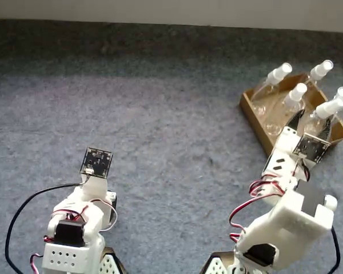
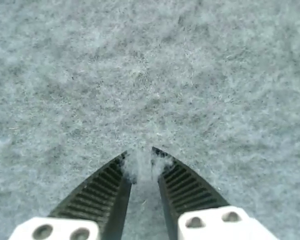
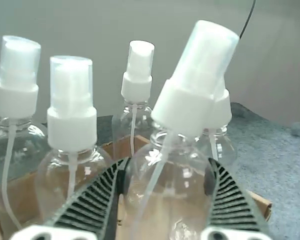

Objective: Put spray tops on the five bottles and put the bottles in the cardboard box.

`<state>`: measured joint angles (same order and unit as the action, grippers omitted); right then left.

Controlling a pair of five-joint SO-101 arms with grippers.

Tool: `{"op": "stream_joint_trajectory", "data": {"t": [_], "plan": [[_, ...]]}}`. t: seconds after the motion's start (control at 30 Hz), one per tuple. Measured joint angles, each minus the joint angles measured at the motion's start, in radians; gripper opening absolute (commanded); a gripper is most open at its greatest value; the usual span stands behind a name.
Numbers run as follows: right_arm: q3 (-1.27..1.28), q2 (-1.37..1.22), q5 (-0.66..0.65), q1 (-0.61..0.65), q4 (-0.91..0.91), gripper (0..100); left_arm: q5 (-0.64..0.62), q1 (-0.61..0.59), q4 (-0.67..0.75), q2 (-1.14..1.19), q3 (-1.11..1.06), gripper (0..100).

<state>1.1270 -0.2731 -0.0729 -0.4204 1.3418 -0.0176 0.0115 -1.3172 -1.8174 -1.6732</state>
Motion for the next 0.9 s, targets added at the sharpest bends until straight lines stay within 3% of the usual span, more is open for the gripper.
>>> {"op": "stream_joint_trajectory", "data": {"t": [0.23,0.43,0.9], "plan": [[-0.08,-0.094,0.0,-0.028,0.0,16.8,0.0,0.002,0.0,0.0,0.0,1],[-0.097,-0.123,-0.003,-0.028,0.003,25.8,0.0,0.002,0.0,0.0,0.0,1],[-0.098,-0.127,-0.011,-0.028,0.008,26.4,0.0,0.002,0.0,0.0,0.0,1]]}}
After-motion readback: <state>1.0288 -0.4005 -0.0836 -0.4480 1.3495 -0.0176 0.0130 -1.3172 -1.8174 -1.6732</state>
